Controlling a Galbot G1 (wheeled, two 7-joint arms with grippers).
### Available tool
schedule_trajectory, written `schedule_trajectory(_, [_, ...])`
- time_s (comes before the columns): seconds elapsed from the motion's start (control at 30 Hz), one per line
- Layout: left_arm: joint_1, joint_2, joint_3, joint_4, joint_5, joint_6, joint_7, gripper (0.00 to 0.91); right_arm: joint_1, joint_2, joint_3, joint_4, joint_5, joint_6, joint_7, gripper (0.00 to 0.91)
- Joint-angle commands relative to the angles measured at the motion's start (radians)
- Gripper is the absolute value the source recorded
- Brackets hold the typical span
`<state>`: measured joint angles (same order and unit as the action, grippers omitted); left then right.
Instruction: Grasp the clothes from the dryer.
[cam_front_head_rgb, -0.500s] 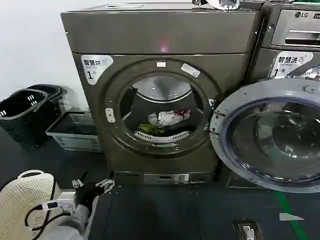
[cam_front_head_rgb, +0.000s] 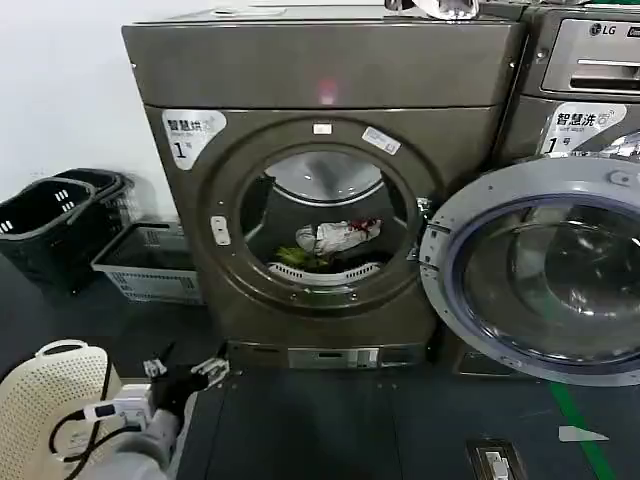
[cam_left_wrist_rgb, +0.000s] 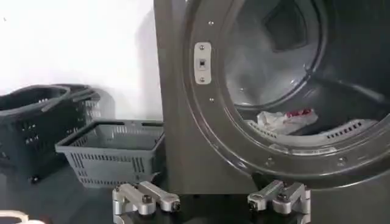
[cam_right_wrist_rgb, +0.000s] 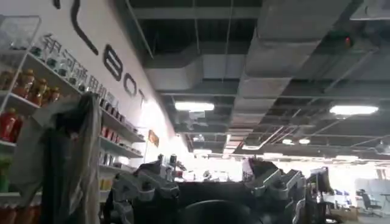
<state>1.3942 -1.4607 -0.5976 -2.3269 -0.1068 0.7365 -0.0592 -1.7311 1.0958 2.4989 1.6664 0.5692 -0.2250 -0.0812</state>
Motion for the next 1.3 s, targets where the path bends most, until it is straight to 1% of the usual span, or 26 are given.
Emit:
schedule_trajectory(0.03, [0.003, 0.003, -0.001, -0.002, 0.001, 0.049, -0.002, 0.907, 0.0, -0.002, -0.006, -0.008, 0.004, 0.02, 0.015, 0.907])
schedule_trajectory(0.23, [0.003, 0.004, -0.001, -0.005, 0.0, 0.049, -0.002, 0.907, 0.006, 0.0, -0.017, -0.002, 0.004, 0.019, 0.011, 0.907])
schedule_trajectory(1.3, [0.009, -0.005, 0.01, 0.003, 0.0, 0.049, -0.009, 0.907, 0.002, 0.006, -0.007, -0.016, 0.0, 0.022, 0.016, 0.907])
